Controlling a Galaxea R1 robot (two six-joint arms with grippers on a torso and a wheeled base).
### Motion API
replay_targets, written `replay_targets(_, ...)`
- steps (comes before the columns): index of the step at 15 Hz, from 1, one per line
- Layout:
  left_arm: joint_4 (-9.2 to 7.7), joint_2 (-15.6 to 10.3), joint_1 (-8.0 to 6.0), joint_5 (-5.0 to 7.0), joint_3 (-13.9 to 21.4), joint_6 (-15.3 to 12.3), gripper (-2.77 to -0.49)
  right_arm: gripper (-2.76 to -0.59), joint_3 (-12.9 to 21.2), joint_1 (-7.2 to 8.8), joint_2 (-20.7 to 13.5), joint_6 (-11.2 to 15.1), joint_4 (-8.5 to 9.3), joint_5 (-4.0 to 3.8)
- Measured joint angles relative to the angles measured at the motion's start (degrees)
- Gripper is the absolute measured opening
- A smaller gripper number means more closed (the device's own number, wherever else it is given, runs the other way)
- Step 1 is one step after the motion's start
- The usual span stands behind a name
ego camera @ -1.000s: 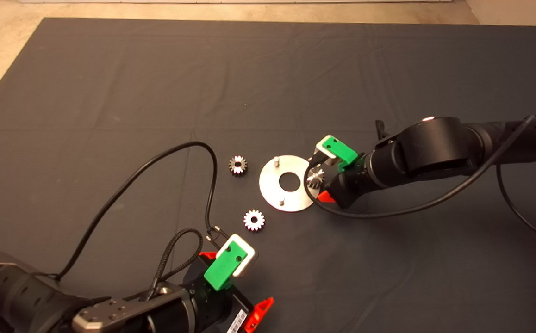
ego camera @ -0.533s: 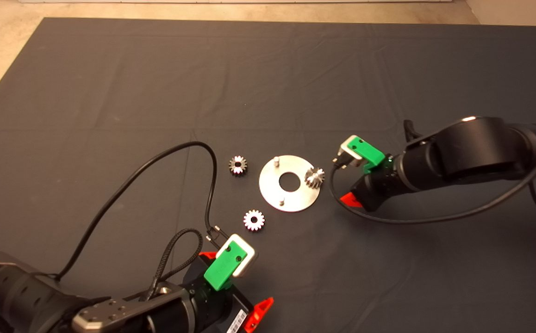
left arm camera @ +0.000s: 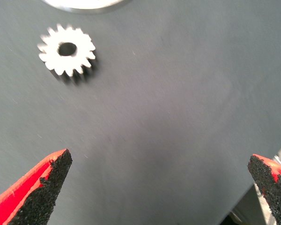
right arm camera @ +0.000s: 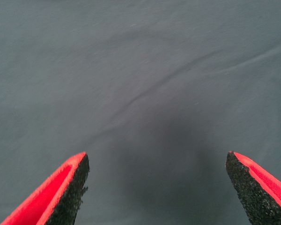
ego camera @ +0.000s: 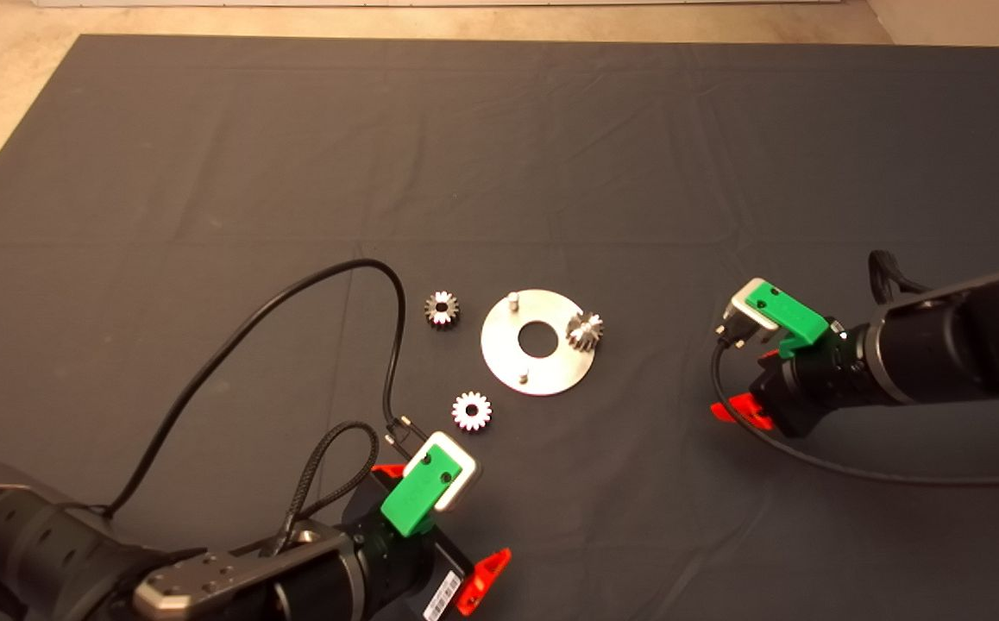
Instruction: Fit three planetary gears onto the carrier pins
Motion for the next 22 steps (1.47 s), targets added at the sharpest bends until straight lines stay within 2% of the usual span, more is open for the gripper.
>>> replay_targets(2, -0.09, -0.1, -0.26, 0.01, 0.0, 0.0, -0.51, -1.14, 1.4, 0.65, -1.1, 0.4, 0.05, 0.22)
replay_targets(3, -0.05, -0.5, -1.01, -0.01, 0.0, 0.0, -0.51, -1.09, 1.4, 0.98, -1.8, 0.4, 0.05, 0.27)
replay_targets(4, 0.0, -1.2, -2.09, 0.02, 0.0, 0.0, -0.51, -0.94, 1.5, 1.02, -2.5, 0.4, 0.05, 0.22)
replay_targets(6, 0.13, -3.0, -3.64, -0.02, 0.0, 0.2, -0.51, -0.87, 2.1, 1.05, -3.5, 0.4, 0.05, 0.17)
replay_targets(9, 0.16, -5.1, -3.91, 0.06, 0.0, 1.8, -0.51, -0.76, 3.9, 2.32, -4.5, 0.5, 0.02, 0.6)
replay_targets(10, 0.16, -5.3, -3.96, 0.05, 0.0, 2.1, -0.51, -0.76, 4.7, 2.22, -4.5, 0.5, 0.02, 0.68)
replay_targets(12, 0.24, -5.3, -4.2, 0.05, -0.1, 2.4, -0.51, -0.76, 6.9, 2.13, -6.3, 1.8, -0.59, 1.84)
replay_targets(13, 0.35, -5.3, -4.2, 0.05, -0.2, 2.4, -0.51, -0.76, 7.4, 2.07, -7.7, 2.8, -1.86, 2.59)
replay_targets(14, 0.37, -5.3, -4.2, 0.0, -0.5, 2.5, -0.51, -0.76, 7.5, 1.64, -8.7, 4.0, -5.06, 3.62)
replay_targets(15, 0.44, -5.3, -4.21, 0.02, -0.9, 2.6, -0.51, -0.76, 7.5, 0.55, -9.7, 4.9, -8.63, 4.89)
replay_targets(17, 0.46, -5.3, -4.2, -0.27, -2.2, 2.6, -0.51, -0.76, 7.7, -2.9, -10.5, 6.8, -14.73, 6.36)
replay_targets(19, 0.52, -5.3, -4.2, -2.45, -4.4, 2.6, -0.51, -0.76, 7.9, -6.34, -10.8, 9.1, -20.99, 7.19)
replay_targets(21, 1.11, -5.3, -4.2, -3.06, -5.0, 2.6, -0.51, -0.76, 7.9, -9.36, -11.0, 11.6, -26.78, 7.5)
replay_targets(22, 1.93, -5.2, -4.2, -3.12, -5.0, 2.6, -0.51, -0.76, 7.9, -10.73, -11.0, 12.9, -28.4, 7.83)
